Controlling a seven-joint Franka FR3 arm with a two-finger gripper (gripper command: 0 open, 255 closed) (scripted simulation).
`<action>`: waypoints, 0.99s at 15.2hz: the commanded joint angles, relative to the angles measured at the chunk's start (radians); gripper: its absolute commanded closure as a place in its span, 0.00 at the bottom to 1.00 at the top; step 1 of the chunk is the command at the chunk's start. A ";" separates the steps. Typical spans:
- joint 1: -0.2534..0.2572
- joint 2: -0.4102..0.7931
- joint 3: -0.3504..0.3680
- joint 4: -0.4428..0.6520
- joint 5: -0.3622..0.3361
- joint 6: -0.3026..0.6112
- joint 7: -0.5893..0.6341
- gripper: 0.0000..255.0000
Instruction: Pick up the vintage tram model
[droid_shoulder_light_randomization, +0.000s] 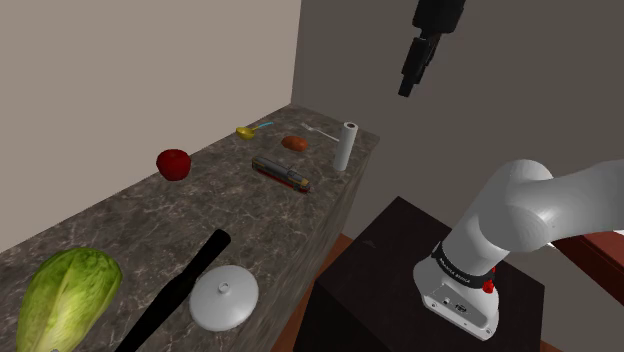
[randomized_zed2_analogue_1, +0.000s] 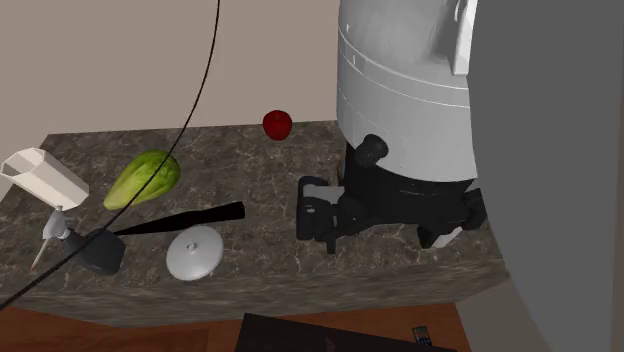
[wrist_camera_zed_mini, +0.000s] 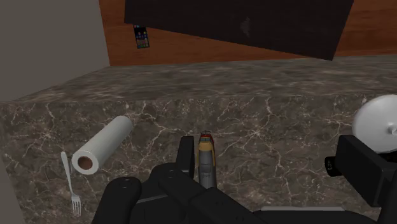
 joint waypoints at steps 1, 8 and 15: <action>0.000 0.000 0.000 0.000 0.000 0.000 0.000 0.00; -0.011 0.125 0.006 -0.118 0.007 0.258 0.022 0.00; -0.024 0.320 0.013 -0.165 0.007 0.514 0.045 0.00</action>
